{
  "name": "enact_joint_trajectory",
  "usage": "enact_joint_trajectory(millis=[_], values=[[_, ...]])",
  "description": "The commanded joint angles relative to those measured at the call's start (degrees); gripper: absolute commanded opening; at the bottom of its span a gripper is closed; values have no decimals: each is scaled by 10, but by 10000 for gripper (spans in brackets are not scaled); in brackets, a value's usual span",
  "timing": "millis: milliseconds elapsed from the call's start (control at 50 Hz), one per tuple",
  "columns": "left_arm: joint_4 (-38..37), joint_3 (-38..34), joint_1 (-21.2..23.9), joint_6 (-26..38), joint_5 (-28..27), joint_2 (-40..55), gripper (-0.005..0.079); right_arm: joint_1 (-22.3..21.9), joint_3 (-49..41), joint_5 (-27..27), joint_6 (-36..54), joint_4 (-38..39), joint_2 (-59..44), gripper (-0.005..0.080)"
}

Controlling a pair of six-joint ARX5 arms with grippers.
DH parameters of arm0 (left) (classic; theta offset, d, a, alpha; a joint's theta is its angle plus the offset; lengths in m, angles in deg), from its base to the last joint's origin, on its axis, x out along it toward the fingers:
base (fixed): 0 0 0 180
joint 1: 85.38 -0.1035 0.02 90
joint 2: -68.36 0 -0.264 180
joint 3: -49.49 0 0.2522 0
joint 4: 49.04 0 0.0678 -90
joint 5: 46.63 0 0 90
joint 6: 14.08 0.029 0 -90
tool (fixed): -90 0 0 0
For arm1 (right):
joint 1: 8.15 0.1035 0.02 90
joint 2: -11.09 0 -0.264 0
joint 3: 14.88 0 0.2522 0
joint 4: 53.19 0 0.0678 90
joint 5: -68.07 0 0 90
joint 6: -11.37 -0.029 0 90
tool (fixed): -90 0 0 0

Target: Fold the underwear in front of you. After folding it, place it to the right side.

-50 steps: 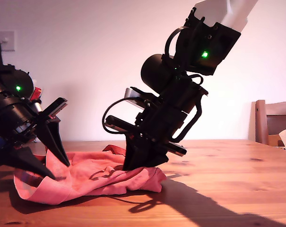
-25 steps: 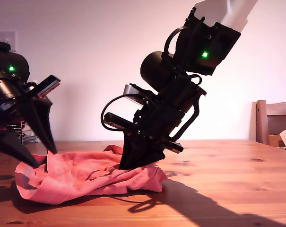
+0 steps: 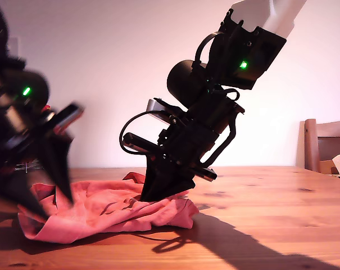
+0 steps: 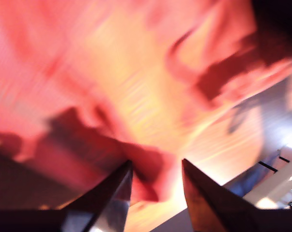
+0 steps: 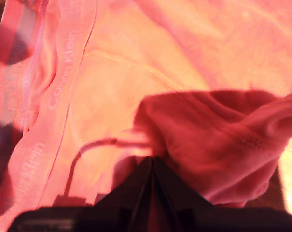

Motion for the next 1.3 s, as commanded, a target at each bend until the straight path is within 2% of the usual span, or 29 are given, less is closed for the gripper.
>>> enact_joint_trajectory(millis=[0, 320, 480, 640, 1120, 1180, 1280], values=[[15, -7, 2, -8, -2, 2, 287, 2, -8, -1, 4, 4, -14, -3], [116, -29, 29, -62, -2, 1, 287, 2, -8, -1, 4, 4, -14, -3], [136, -30, 31, -67, 30, 1, 287, 2, -8, -1, 3, 4, -14, -3], [169, -30, 31, -71, 91, 2, 286, 2, -8, -1, 4, 4, -14, -3], [243, -30, 29, -87, 159, 2, 281, 2, -8, -1, 4, 1, -14, -3], [245, -30, 29, -86, 177, 2, 220, 2, -8, -1, 3, 2, -14, -3], [266, -30, 29, -85, 188, 2, -37, 2, -8, -1, 3, 5, -14, -2]])
